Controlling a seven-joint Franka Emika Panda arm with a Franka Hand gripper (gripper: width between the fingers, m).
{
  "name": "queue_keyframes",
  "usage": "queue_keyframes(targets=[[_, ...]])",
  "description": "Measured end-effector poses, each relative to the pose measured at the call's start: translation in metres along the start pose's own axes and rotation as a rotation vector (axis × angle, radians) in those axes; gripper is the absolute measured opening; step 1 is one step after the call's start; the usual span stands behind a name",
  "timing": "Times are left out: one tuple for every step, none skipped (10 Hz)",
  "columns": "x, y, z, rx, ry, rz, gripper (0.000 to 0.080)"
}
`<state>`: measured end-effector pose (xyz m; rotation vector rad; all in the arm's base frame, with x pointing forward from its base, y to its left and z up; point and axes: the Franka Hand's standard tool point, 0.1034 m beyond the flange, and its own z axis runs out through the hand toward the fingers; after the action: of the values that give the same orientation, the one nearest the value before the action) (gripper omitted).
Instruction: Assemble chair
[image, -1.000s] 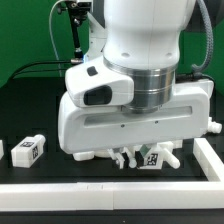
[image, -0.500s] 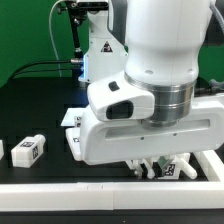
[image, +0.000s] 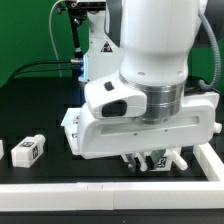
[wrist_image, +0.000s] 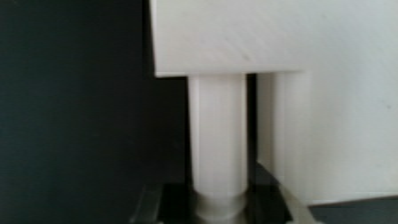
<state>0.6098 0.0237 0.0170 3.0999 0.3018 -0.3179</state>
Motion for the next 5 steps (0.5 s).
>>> queue_keyframes(targets=[[-0.0002, 0.0032, -0.0005, -0.004, 0.001, -0.003, 0.012], [-0.0001, 0.0016, 0.0001, -0.004, 0.0, -0.005, 0.0164], [-0.0001, 0.0014, 0.0002, -0.004, 0.0, -0.005, 0.0164], [-0.0001, 0.0014, 0.0003, -0.004, 0.0, -0.005, 0.0332], [-0.0001, 0.0014, 0.0003, -0.004, 0.0, -0.005, 0.0513]])
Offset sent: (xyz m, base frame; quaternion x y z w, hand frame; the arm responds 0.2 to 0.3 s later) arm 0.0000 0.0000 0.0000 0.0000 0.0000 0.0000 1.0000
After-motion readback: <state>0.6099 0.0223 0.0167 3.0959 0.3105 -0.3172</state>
